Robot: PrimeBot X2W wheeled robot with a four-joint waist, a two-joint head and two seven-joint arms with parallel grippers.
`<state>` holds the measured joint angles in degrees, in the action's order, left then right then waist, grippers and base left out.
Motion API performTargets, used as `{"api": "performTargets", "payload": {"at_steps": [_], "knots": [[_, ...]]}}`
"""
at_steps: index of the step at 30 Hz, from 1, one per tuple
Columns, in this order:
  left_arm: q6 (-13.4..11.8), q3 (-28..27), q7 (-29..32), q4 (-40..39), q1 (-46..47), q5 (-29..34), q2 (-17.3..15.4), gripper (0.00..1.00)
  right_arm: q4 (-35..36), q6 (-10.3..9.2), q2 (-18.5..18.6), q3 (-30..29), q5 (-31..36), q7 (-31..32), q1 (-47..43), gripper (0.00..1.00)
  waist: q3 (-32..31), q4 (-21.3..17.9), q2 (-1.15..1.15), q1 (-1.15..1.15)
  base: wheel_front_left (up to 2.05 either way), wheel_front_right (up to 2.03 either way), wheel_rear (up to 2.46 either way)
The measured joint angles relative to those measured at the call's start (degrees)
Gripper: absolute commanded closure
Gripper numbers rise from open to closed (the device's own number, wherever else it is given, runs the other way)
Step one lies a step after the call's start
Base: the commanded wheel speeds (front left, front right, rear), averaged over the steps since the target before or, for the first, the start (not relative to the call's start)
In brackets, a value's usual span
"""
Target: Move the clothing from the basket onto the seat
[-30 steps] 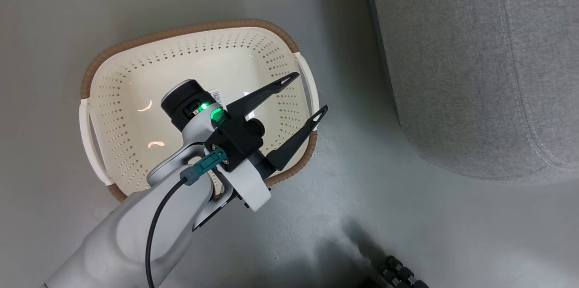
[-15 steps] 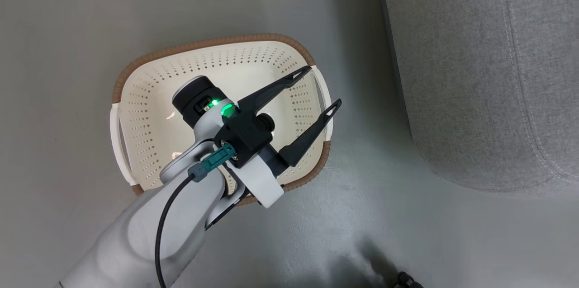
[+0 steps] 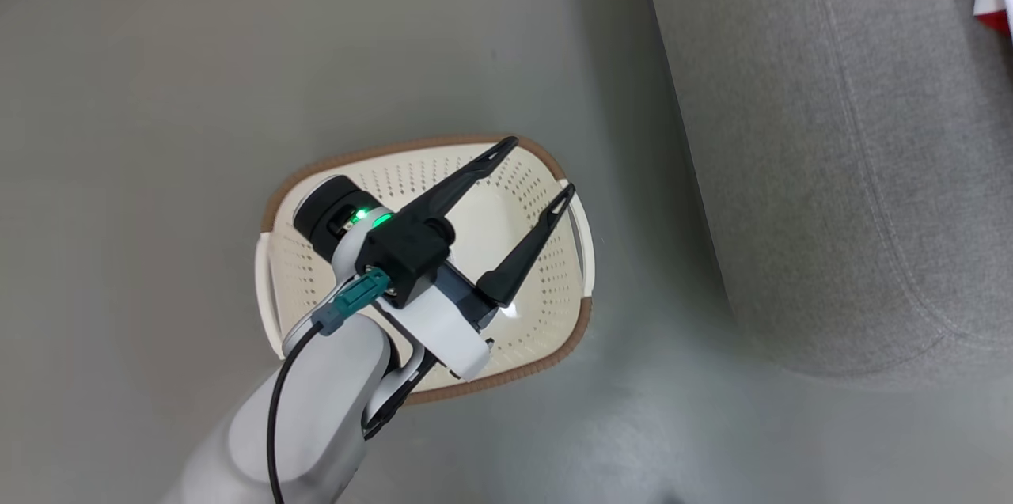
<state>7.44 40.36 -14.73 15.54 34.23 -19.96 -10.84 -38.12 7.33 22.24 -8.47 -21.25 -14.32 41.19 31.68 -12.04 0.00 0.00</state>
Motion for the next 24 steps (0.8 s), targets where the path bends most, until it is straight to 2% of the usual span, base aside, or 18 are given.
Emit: {"api": "performTargets", "payload": {"at_steps": [11, 24], "knots": [[0.0, -11.4, 0.0, 2.5, -7.7, 0.8, 2.5, 0.0, 9.4, 0.0, -5.0, 6.3, 0.4, 0.0, -6.7, 0.0, -9.1, 3.6, 0.0, 0.0, 0.0, 0.0, 0.0], [0.0, -27.8, 0.0, 4.8, -16.5, 4.5, 4.5, 0.0, 11.9, -0.01, -8.4, 13.3, -0.3, 0.0, -14.8, 0.0, -19.1, 9.5, 0.0, 0.0, 0.0, 0.0, 0.0]]}}
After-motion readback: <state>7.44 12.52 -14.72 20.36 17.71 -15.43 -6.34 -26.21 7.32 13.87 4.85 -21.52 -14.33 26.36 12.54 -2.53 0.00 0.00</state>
